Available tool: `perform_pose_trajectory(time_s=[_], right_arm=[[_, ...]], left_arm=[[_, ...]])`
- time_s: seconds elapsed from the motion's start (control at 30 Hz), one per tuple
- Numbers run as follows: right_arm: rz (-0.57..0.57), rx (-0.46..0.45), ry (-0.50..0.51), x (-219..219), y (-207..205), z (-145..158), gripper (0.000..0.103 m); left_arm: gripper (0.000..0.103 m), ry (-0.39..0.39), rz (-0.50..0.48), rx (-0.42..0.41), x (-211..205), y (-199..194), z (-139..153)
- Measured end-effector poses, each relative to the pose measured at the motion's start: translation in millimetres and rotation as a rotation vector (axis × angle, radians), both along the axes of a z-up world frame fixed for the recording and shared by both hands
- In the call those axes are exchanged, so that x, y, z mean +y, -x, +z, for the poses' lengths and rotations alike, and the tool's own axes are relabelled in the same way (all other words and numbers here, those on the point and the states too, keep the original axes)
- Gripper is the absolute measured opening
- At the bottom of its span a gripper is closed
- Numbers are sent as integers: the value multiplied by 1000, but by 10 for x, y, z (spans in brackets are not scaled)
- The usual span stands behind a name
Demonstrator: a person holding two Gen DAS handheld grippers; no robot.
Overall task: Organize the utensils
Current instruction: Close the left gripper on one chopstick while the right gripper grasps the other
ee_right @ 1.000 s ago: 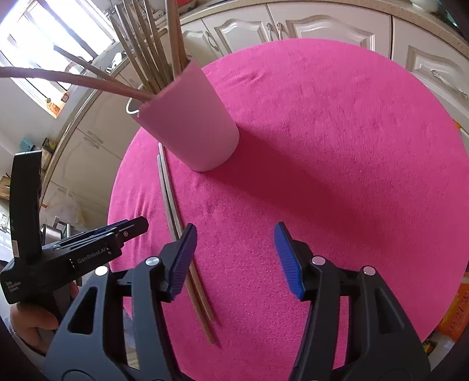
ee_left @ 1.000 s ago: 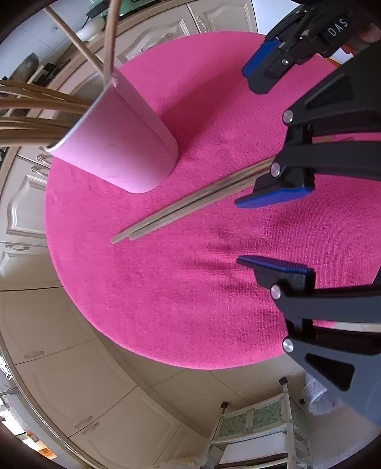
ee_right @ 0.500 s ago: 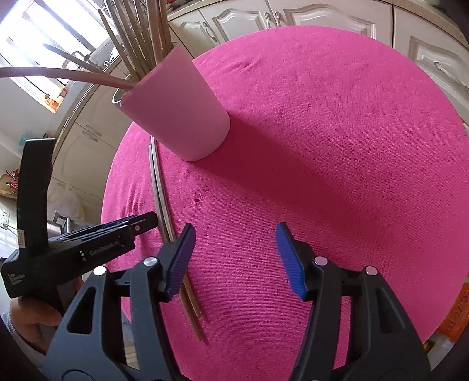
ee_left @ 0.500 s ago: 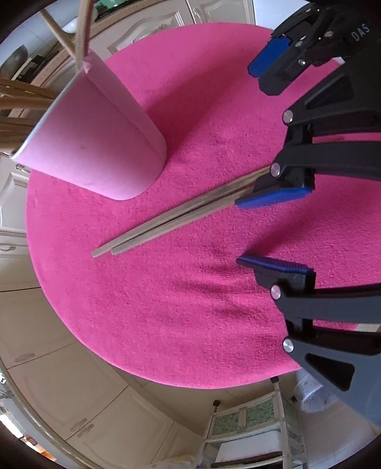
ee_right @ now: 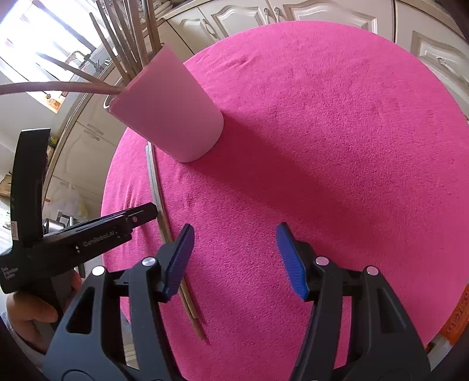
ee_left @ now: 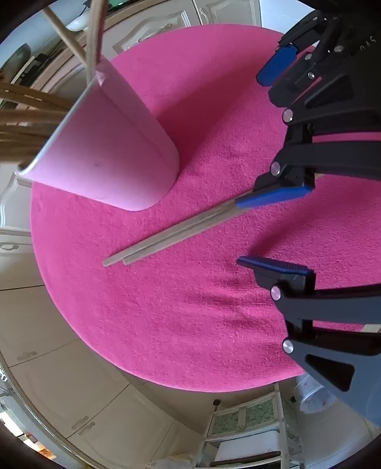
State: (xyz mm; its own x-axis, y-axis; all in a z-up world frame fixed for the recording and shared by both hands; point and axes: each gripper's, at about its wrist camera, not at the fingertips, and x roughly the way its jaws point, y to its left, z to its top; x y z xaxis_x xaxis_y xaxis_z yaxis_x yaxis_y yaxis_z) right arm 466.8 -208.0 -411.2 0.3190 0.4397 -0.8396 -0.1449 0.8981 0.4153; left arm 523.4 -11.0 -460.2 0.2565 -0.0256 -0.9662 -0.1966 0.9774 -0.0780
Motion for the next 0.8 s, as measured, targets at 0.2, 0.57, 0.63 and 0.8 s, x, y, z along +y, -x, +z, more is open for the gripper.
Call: perform_pose_trajectory(time_s=[0.2,0.57,0.63,0.8], right_arm=[[-2,5,-4,-29,-31,-13,59],[12,8,-6,-15,-36,-5,59],[11,8,-4,-16,-39,-1,59],[8,15,1,6,-65,-12,60]], left_arm=[[41,-56,-23,22,-151,-80,15],[48,-130,-85,90,-326,-235,85],[48,-109,-74,104,-336,-273,84],[49,-104,-75,161,-383,-449,71]])
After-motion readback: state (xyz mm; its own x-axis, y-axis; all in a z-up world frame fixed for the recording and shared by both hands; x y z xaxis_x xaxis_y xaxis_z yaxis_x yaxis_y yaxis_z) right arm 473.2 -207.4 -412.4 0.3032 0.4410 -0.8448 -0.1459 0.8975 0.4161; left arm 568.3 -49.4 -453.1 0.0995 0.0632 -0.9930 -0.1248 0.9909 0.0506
